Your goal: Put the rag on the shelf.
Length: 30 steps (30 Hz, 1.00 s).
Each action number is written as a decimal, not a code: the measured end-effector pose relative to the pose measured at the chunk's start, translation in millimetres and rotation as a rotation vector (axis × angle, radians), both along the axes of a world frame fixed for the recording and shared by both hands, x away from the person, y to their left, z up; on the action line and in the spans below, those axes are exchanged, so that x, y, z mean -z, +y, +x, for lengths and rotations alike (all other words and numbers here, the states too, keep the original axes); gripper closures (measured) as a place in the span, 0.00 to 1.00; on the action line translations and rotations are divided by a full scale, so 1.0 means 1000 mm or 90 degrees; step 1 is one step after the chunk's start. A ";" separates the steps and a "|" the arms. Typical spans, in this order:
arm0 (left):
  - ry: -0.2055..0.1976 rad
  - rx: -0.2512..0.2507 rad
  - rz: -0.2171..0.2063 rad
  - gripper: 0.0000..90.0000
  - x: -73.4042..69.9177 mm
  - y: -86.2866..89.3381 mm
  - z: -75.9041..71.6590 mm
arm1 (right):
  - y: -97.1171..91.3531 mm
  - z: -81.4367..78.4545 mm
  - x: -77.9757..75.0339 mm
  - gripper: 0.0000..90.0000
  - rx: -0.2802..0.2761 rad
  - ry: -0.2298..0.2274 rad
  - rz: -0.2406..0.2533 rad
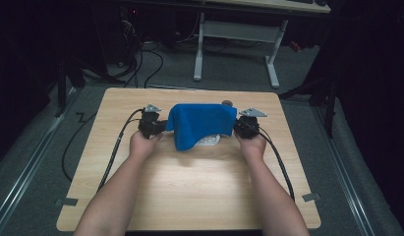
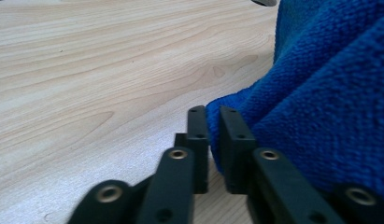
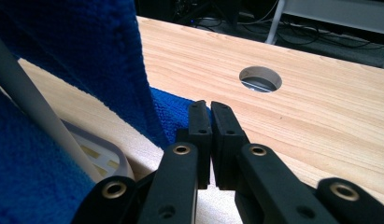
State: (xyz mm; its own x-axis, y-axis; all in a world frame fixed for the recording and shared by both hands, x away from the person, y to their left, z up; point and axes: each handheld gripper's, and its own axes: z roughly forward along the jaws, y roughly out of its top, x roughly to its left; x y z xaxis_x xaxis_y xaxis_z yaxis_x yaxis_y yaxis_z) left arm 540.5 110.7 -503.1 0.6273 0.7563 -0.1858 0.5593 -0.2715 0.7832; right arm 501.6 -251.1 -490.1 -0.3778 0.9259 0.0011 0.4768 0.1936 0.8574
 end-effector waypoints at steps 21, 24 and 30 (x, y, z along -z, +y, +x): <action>-0.081 -0.097 0.011 0.60 -0.030 0.037 -0.016 | -0.028 -0.009 -0.024 0.71 0.059 -0.038 0.003; -0.088 -0.104 0.020 0.57 -0.030 0.042 -0.021 | -0.031 -0.012 -0.024 0.69 0.056 -0.036 0.006; -0.100 -0.114 0.025 0.56 -0.029 0.055 -0.033 | -0.033 -0.021 -0.026 0.66 0.047 -0.030 0.005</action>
